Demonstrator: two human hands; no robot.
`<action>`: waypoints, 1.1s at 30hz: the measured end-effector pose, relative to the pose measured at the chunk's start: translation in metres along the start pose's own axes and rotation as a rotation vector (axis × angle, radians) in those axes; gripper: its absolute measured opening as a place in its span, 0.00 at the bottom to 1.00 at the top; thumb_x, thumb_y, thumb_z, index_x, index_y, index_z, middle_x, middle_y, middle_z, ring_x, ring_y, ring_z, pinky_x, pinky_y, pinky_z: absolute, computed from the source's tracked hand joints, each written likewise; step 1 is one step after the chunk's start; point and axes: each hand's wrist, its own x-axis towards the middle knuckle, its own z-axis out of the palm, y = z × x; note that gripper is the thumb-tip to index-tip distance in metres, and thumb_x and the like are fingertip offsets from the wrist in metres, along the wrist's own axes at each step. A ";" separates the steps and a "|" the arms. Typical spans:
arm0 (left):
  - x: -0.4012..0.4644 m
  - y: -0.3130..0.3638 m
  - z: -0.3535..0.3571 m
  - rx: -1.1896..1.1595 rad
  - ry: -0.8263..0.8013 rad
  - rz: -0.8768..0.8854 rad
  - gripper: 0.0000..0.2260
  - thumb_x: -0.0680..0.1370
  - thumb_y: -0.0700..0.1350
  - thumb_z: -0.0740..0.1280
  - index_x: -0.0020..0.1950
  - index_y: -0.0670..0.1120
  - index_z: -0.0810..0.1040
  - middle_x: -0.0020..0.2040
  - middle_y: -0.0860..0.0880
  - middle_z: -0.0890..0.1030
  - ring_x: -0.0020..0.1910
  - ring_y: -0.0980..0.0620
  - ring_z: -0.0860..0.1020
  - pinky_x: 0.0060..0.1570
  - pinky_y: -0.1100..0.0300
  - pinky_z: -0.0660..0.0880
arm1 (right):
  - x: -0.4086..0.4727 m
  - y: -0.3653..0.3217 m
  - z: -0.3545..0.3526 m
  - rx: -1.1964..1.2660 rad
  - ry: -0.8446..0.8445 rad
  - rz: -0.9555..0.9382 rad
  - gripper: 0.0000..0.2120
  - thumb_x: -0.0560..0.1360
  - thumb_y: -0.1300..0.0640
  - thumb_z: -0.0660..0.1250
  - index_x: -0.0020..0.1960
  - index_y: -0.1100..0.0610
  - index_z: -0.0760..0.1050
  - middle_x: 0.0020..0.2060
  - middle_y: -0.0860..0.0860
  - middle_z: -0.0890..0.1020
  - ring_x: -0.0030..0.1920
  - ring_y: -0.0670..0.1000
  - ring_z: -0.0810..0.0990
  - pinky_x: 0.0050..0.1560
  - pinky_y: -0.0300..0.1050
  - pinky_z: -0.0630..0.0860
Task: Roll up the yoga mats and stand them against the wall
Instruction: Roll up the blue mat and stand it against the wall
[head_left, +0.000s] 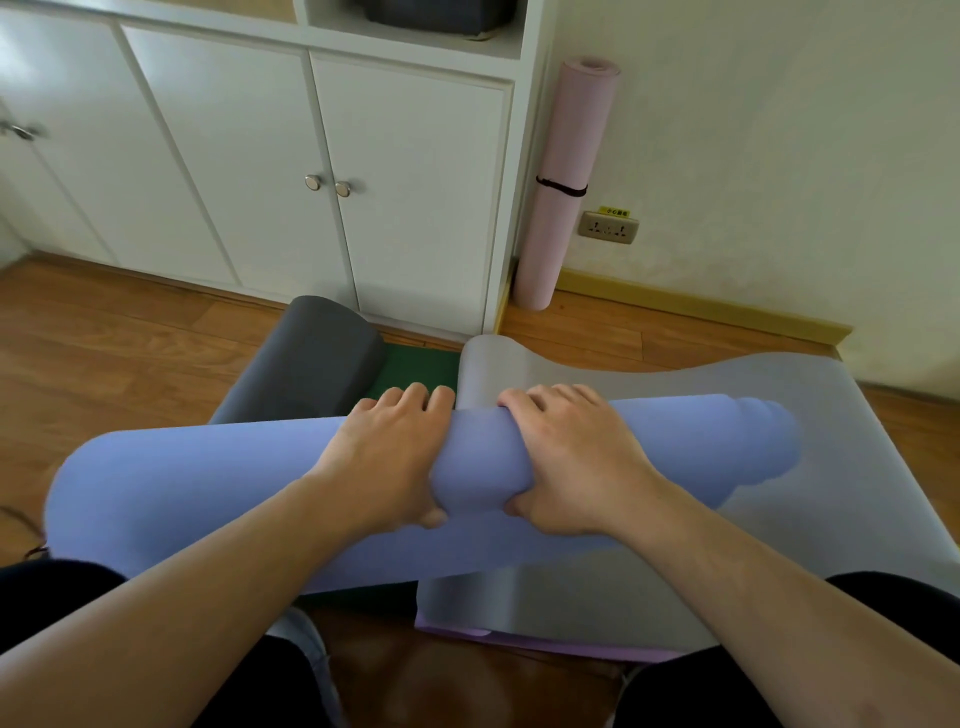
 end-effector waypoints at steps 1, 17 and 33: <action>0.001 0.000 -0.001 -0.007 0.016 0.006 0.41 0.62 0.67 0.78 0.68 0.52 0.66 0.60 0.53 0.75 0.56 0.50 0.76 0.57 0.53 0.75 | 0.000 0.000 0.001 -0.033 0.000 -0.012 0.42 0.65 0.35 0.75 0.72 0.50 0.66 0.61 0.50 0.77 0.61 0.56 0.75 0.67 0.51 0.71; 0.001 -0.002 -0.001 -0.041 0.032 0.013 0.40 0.63 0.67 0.77 0.68 0.53 0.68 0.61 0.55 0.76 0.58 0.50 0.76 0.63 0.52 0.74 | 0.001 0.000 0.002 -0.034 -0.032 -0.004 0.48 0.63 0.32 0.75 0.75 0.50 0.62 0.62 0.51 0.74 0.61 0.57 0.75 0.65 0.52 0.72; 0.004 0.003 0.000 -0.018 0.050 0.047 0.43 0.64 0.67 0.77 0.73 0.53 0.66 0.66 0.54 0.75 0.62 0.50 0.75 0.67 0.51 0.71 | 0.000 0.002 0.001 0.004 -0.037 -0.015 0.52 0.62 0.31 0.77 0.77 0.50 0.60 0.67 0.51 0.71 0.65 0.56 0.73 0.68 0.53 0.72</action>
